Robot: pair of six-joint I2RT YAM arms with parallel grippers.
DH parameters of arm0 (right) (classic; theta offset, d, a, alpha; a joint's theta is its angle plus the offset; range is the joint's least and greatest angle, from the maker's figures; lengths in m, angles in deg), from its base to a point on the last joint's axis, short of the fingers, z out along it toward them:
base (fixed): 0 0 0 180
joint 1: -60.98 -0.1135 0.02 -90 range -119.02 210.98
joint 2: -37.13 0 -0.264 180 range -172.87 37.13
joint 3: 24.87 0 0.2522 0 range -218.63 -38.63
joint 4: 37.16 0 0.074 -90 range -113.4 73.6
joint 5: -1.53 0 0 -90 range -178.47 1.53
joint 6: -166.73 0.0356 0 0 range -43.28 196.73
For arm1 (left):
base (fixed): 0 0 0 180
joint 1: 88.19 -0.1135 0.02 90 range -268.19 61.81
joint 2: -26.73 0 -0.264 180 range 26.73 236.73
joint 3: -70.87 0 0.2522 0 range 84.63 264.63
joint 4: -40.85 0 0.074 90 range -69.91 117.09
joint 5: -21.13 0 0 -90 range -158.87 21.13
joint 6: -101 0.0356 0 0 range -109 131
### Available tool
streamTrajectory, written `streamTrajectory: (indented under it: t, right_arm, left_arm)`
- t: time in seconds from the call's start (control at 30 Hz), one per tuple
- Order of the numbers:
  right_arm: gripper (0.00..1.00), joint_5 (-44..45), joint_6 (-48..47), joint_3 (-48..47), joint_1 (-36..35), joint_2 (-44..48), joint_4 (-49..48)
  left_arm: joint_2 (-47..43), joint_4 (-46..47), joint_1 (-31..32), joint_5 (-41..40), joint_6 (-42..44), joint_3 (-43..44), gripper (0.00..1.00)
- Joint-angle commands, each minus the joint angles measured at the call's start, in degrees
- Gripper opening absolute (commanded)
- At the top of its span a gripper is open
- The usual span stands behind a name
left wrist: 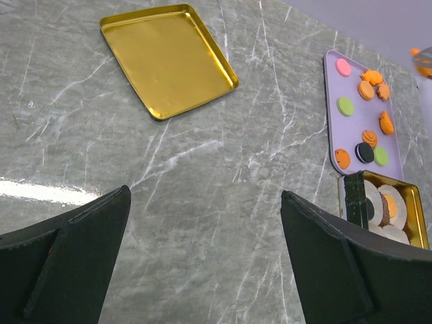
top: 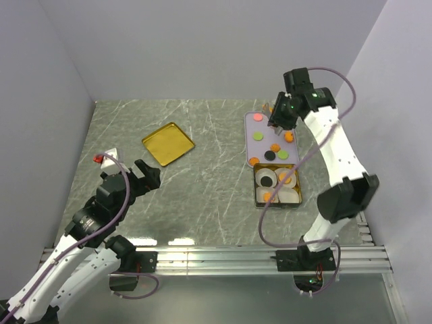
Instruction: Pack the cookies
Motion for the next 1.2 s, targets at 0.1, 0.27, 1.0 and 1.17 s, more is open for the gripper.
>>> streamTrajectory:
  t: [0.1,0.27,1.0,1.17]
  right_arm:
    - [0.34,1.8,-1.0,7.1,0.6,13.0,0.0]
    - [0.35,1.7,-0.6,14.7,0.9,22.7,2.0]
    - [0.36,-1.1,7.3,49.9,1.5,58.5,10.7]
    - [0.36,0.8,7.0,50.6,1.5,59.1,12.3]
  left_arm:
    - [-1.4,1.0,0.4,-0.5,0.5,1.4,0.99]
    - [-2.1,0.7,0.4,-0.6,0.6,1.8,0.99]
    - [3.6,-3.9,1.0,0.9,-1.1,5.5,0.99]
    - [2.0,-3.4,1.5,0.6,-0.8,5.1,0.99]
